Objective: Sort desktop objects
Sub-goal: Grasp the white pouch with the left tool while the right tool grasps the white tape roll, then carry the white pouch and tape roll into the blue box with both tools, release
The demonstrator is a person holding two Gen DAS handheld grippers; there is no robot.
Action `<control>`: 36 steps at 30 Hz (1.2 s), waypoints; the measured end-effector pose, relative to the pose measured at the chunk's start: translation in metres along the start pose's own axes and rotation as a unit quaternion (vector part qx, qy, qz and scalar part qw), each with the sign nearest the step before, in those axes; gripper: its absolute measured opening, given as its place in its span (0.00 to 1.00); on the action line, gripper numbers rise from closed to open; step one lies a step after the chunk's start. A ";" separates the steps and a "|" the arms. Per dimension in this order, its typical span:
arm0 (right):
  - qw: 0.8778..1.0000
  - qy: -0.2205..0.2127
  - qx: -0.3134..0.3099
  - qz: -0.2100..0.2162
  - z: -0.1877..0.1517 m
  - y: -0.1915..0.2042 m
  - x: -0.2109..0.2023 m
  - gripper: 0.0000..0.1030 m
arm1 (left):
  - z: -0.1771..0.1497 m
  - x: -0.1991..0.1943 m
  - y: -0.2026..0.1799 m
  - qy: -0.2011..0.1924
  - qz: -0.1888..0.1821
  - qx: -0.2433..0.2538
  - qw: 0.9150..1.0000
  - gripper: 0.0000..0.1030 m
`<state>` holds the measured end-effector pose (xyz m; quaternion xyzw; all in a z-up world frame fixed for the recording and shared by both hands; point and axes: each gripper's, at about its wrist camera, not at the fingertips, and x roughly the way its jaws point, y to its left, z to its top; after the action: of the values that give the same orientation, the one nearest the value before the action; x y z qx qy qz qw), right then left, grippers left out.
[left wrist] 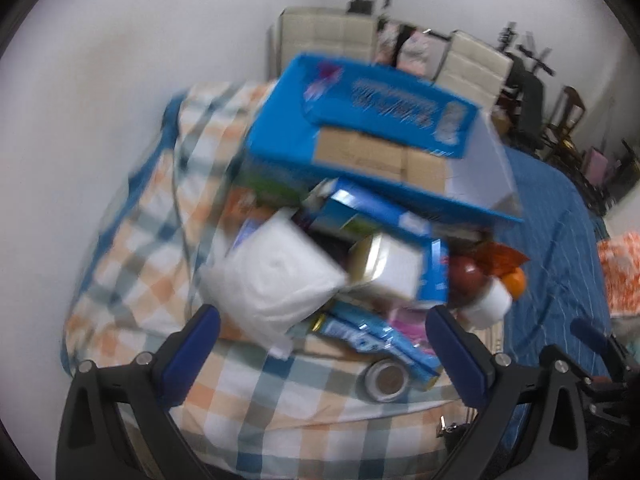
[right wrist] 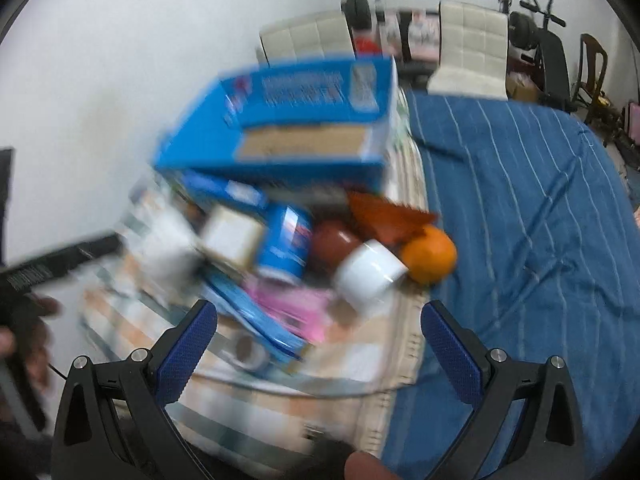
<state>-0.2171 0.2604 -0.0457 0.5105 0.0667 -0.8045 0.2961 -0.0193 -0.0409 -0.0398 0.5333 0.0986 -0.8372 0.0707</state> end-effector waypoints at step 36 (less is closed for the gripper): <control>0.953 0.068 0.282 0.090 -0.015 -0.097 0.122 0.73 | -0.005 0.102 0.066 0.107 -0.041 -0.142 0.983 0.81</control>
<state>-0.2946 0.2958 -0.1767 0.6305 -0.1897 -0.7239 0.2060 -0.0436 -0.1048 -0.1402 0.6002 0.2448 -0.7548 0.1002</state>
